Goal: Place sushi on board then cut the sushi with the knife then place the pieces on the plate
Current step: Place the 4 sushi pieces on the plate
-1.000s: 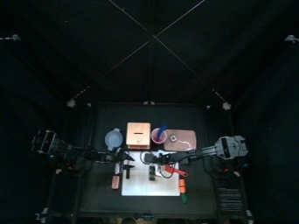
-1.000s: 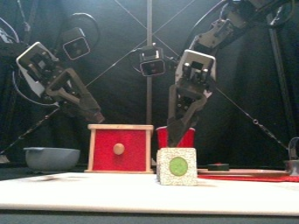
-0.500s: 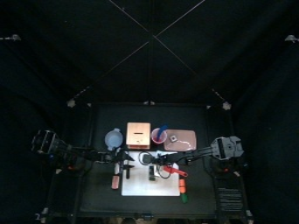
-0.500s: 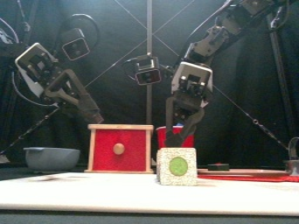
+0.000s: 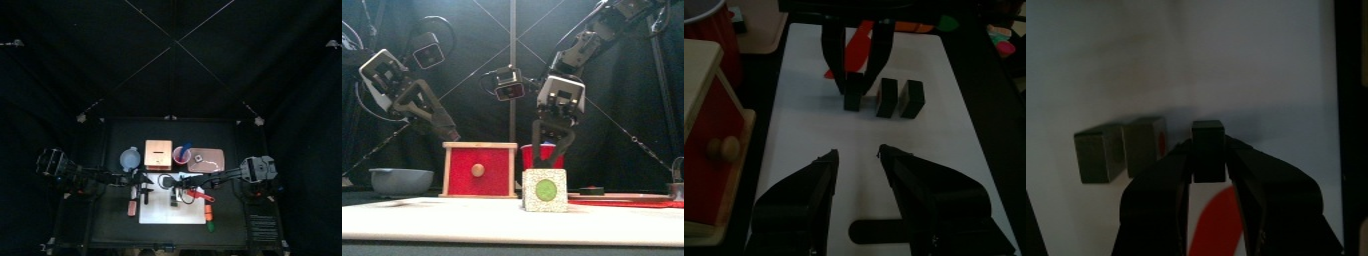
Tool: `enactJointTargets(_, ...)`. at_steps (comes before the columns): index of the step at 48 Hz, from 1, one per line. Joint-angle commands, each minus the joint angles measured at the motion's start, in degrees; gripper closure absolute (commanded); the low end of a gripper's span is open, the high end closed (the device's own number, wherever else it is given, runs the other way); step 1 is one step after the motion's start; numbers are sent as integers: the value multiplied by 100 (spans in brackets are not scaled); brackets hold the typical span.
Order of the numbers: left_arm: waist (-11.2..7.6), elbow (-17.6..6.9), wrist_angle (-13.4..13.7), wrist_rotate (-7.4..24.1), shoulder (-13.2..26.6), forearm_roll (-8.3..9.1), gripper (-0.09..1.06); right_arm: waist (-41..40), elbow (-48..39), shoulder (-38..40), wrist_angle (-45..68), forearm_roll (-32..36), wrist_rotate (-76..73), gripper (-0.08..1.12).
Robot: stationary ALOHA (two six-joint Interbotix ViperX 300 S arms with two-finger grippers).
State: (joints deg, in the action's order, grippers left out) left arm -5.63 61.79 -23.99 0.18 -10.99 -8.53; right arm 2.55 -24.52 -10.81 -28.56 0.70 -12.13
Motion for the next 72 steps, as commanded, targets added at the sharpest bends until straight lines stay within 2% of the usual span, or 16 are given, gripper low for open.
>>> enactJointTargets(1, 9, -53, -35, 0, -26, -9, 19, -79, -62, 624, -176, -26, -26, 45)
enactJointTargets(22, 18, -53, -35, -9, -26, -9, 19, -1222, -1556, 2285, -308, -167, -35, 45)
enactJointTargets(27, 18, -62, -35, -9, -26, -9, 19, -1556, -1863, 2479, -308, -123, -26, 45)
enactJointTargets(37, 53, -70, -26, -9, -26, -9, 19, -2215, -2127, 2364, -193, 62, -18, 44)
enactJointTargets(44, 44, -70, -35, -18, -26, -9, 19, -2470, -2101, 2180, -44, 193, -9, 40)
enactJointTargets(52, 44, -79, -35, -18, -26, -18, 19, -2461, -2083, 1934, -44, 237, -9, 30)
enactJointTargets(62, 53, -79, -35, -9, -26, -18, 19, -2452, -2092, 2021, -44, 229, -9, 18)
enactJointTargets(72, 44, -79, -26, -18, -26, -18, 19, -2241, -2048, 2303, -18, 53, -18, 17)
